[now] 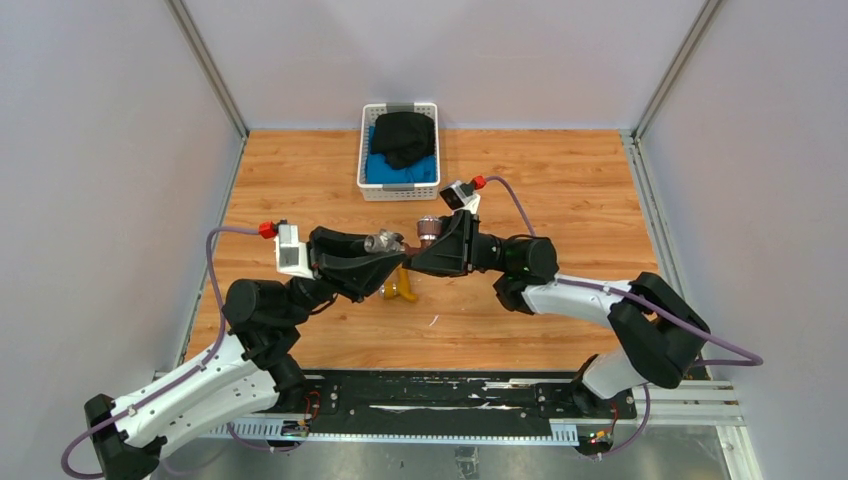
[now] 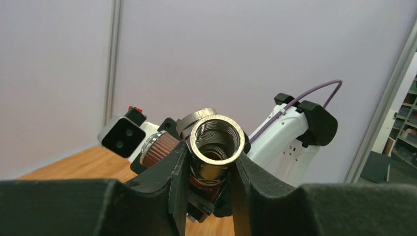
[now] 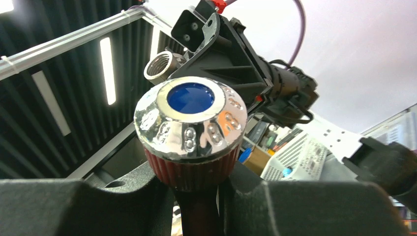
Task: Install the water faucets
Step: Install the water faucet onto the adaptor.
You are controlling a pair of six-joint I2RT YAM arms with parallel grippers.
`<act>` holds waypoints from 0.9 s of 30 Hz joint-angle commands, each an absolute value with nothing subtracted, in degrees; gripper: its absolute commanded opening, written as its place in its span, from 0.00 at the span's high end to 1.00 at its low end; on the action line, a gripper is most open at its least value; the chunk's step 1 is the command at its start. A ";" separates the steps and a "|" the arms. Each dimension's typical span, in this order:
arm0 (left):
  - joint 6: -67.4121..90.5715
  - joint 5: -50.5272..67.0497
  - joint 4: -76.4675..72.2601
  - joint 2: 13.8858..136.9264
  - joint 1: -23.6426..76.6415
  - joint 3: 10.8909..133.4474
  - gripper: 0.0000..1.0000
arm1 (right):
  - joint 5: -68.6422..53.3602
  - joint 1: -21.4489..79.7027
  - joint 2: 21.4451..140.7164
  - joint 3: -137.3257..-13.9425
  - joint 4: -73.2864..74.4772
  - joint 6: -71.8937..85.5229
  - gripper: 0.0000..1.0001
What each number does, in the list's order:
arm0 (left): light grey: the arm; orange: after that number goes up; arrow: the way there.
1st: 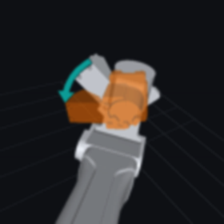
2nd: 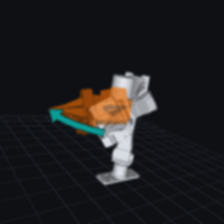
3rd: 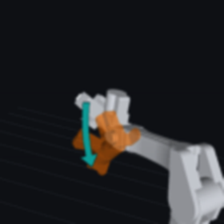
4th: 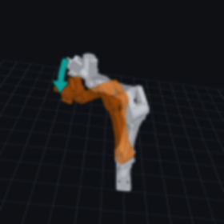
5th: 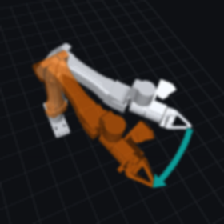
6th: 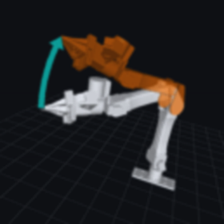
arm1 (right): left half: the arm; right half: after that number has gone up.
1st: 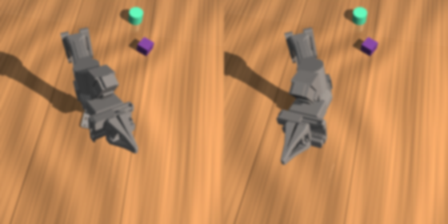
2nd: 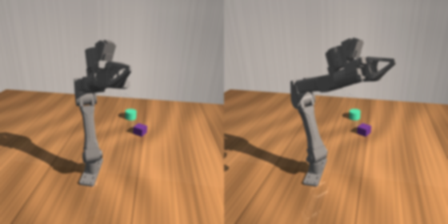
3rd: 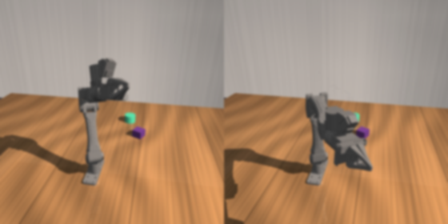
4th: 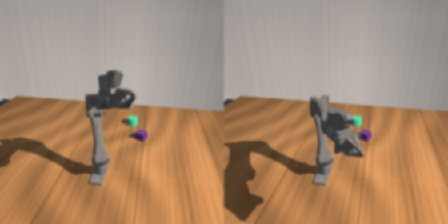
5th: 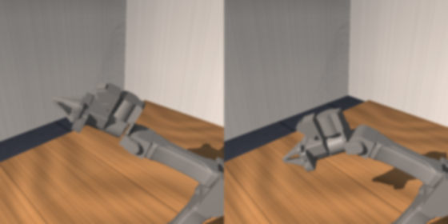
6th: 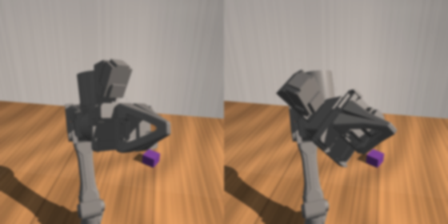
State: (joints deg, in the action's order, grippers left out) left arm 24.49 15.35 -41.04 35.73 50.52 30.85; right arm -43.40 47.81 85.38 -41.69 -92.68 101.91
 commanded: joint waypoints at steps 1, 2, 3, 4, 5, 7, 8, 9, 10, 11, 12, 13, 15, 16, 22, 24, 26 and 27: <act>26.55 18.79 -31.31 36.50 53.35 31.92 0.63 | -40.52 47.08 87.21 -37.97 -91.40 94.17 1.00; 26.52 18.65 -30.61 36.21 53.35 31.91 0.59 | -40.11 46.96 86.97 -37.71 -91.40 93.29 1.00; 26.52 18.53 -29.98 36.06 53.34 31.99 0.55 | -39.79 46.89 86.73 -37.43 -91.36 92.39 1.00; 26.62 18.44 -29.52 35.81 53.35 31.99 0.52 | -39.43 46.81 86.60 -37.18 -91.39 91.85 1.00; 26.60 18.29 -29.23 35.72 53.35 32.11 0.49 | -39.08 46.76 86.53 -36.96 -91.40 91.38 1.00; 26.70 17.85 -28.31 35.57 53.35 32.53 0.45 | -38.75 46.58 86.34 -36.69 -91.37 90.45 1.00; 26.72 17.78 -27.96 35.55 53.29 32.83 0.44 | -38.42 46.58 86.19 -36.51 -91.40 90.18 1.00; 26.78 17.95 -27.61 35.59 53.34 33.01 0.43 | -38.21 46.52 86.14 -36.48 -91.41 90.13 1.00; 26.70 18.05 -27.41 35.58 53.35 33.23 0.41 | -38.15 46.43 86.06 -36.55 -91.41 90.15 1.00; 26.66 18.13 -27.20 35.58 53.35 33.31 0.39 | -37.96 46.34 85.93 -36.52 -91.38 90.28 1.00; 26.52 18.06 -26.86 35.42 53.35 33.38 0.37 | -37.67 46.19 85.90 -36.54 -91.40 90.45 1.00; 26.50 17.84 -26.62 35.29 53.35 33.42 0.34 | -37.50 46.10 85.75 -36.56 -91.41 90.58 1.00; 26.56 17.49 -26.50 34.89 53.35 33.24 0.27 | -37.28 45.83 85.69 -36.56 -91.41 90.85 1.00; 26.70 17.29 -26.35 34.68 53.35 33.35 0.24 | -37.13 45.69 85.72 -36.56 -91.41 91.02 1.00; 26.52 15.17 -24.04 33.76 53.35 34.34 0.04 | -37.14 45.01 85.44 -36.41 -91.36 91.00 1.00; 26.89 13.80 -23.56 33.59 53.35 34.57 0.00 | -36.80 44.85 85.15 -36.07 -91.36 90.76 1.00; 27.45 11.97 -22.68 33.47 53.35 34.99 0.00 | -36.73 44.63 85.00 -35.87 -91.33 90.56 1.00; 27.60 11.10 -22.15 33.48 53.35 35.26 0.00 | -36.74 44.60 84.86 -35.78 -91.34 90.39 1.00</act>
